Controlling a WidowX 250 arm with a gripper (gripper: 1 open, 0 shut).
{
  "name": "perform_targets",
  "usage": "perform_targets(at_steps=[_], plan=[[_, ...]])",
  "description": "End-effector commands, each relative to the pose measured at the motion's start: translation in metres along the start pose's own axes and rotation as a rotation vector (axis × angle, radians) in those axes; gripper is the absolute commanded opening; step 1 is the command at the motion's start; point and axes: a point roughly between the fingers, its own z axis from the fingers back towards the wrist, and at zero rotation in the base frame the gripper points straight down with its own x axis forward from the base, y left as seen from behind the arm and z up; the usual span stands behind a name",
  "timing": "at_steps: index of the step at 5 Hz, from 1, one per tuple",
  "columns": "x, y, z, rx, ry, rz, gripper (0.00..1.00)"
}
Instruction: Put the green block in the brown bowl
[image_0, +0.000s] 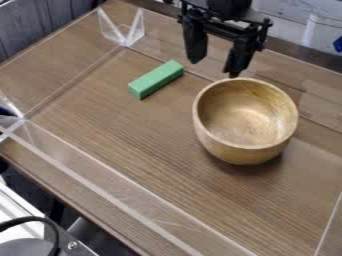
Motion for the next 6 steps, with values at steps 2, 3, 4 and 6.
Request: perform_targets(at_steps=[2,3,4,6], plan=[[-0.008,0.036,-0.01,0.006,-0.002,0.03,1.0],[-0.01,0.061,-0.014,0.004,-0.013,0.049,1.0],[-0.007,0.081,-0.019,0.004,-0.018,0.06,1.0],[0.005,0.107,-0.041,-0.021,-0.022,0.049,1.0]])
